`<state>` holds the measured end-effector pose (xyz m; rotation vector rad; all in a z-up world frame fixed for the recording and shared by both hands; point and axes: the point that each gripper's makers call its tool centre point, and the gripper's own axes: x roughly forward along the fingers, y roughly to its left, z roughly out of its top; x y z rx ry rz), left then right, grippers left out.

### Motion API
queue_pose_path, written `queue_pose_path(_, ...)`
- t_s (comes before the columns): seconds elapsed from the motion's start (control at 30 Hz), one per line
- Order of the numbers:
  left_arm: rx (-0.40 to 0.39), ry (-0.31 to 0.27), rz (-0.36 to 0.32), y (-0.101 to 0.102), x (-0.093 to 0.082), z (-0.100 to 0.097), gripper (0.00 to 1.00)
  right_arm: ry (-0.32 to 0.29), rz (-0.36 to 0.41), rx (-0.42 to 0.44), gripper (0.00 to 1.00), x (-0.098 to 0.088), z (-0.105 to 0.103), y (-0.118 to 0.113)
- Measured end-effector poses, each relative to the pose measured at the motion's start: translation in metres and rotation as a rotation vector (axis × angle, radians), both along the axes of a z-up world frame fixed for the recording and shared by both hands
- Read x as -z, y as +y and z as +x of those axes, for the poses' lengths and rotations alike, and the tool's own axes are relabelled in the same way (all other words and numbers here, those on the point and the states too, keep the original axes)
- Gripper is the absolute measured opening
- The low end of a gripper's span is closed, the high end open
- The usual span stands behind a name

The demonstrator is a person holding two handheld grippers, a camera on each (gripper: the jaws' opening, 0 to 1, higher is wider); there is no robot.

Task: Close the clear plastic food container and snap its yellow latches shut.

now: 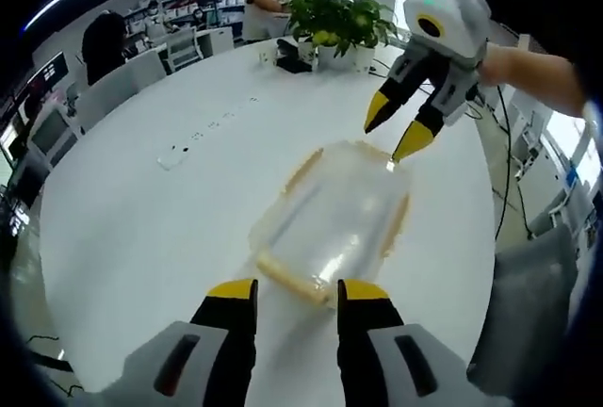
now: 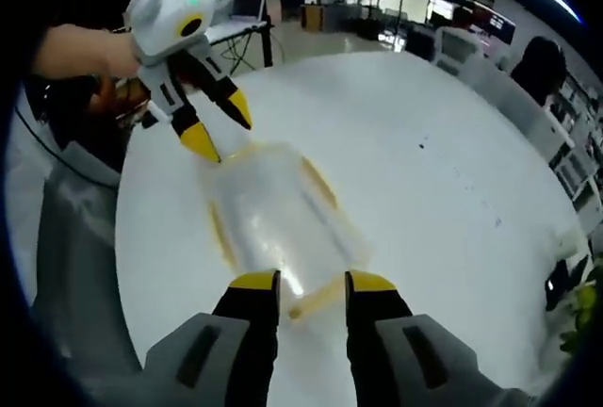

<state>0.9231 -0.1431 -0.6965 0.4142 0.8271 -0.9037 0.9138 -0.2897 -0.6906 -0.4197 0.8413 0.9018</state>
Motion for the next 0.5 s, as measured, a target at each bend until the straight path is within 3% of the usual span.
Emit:
queue_pose_path(0.23,-0.05,-0.008,-0.032,-0.002,0.002,-0.002,0.25,0.01,0.075,0.116,0.24,0.004,0.001,-0.007)
queue_pose_path(0.5,-0.128,0.031,-0.089,-0.006,0.007,-0.004,0.24,0.046,0.155,0.236,0.25,0.012,-0.002,-0.014)
